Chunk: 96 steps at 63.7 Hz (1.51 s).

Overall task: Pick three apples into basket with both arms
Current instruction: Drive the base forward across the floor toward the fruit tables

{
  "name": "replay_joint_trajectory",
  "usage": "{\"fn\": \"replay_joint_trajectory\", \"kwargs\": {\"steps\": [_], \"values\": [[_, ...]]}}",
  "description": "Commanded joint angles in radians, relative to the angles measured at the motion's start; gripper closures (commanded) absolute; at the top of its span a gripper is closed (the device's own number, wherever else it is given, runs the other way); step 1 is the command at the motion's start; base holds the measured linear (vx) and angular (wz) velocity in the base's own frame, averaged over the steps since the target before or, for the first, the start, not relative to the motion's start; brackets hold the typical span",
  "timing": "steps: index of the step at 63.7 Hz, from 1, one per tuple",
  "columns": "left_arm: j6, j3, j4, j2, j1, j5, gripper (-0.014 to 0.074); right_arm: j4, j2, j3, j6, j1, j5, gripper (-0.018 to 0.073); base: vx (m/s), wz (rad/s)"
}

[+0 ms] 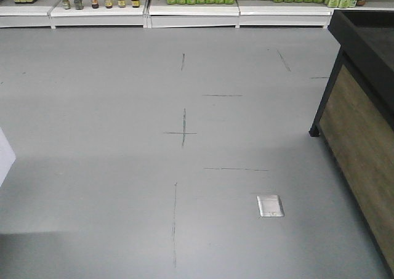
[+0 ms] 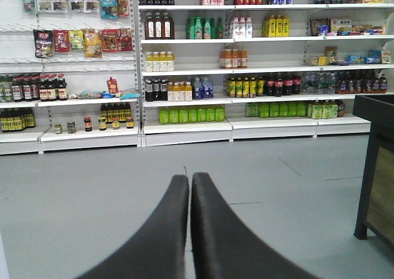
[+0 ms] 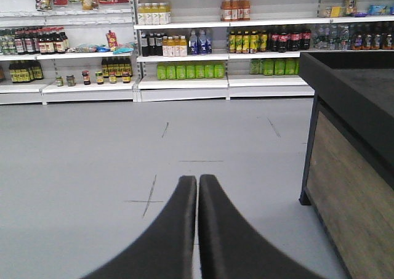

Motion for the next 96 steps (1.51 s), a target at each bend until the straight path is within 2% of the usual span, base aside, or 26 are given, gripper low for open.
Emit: {"fn": "replay_joint_trajectory", "kwargs": {"steps": [1,96], "values": [[-0.009,0.004,-0.009,-0.016,-0.001,-0.065,0.0603,-0.001,-0.007,0.012,-0.007,-0.004,-0.076,0.0568,0.22,-0.07],[-0.009,0.004,-0.009,-0.016,-0.001,-0.065,0.0603,-0.001,-0.007,0.012,-0.007,-0.004,-0.076,0.0568,0.19,-0.12]]}}
